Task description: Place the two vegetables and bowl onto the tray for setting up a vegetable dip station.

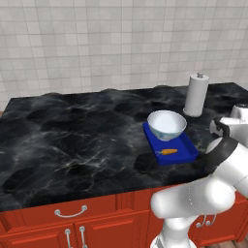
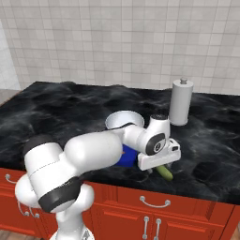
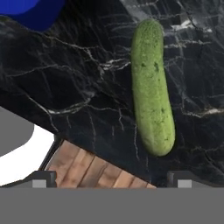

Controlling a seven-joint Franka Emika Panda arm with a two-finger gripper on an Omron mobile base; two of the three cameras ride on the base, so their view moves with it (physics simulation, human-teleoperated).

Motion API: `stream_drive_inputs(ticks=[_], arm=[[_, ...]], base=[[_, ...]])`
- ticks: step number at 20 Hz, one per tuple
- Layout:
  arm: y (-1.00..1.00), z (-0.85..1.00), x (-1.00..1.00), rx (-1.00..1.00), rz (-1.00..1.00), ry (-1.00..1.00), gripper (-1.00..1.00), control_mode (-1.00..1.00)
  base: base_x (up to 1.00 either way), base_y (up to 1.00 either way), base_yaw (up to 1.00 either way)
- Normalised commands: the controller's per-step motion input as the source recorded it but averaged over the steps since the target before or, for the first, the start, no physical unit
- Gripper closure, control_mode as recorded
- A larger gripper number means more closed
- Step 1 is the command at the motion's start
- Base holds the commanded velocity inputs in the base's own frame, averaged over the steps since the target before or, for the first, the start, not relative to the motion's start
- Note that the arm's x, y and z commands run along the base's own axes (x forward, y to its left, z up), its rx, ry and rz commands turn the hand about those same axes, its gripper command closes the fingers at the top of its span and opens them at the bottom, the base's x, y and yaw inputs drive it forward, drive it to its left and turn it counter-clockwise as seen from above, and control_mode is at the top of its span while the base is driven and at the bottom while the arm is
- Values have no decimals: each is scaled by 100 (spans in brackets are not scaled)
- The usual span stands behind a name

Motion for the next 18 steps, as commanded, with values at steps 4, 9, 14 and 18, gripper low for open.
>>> stream_drive_inputs(ticks=[4,9,14,18], arm=[[-11,-27,29,-1,-8,-2,-100,-100],[-15,-23,32,-1,-7,0,-100,-100],[-20,-18,28,0,-5,0,-100,-100],[-21,-15,23,0,-4,0,-100,-100]], base=[[0,0,0],[0,0,0],[0,0,0],[0,0,0]])
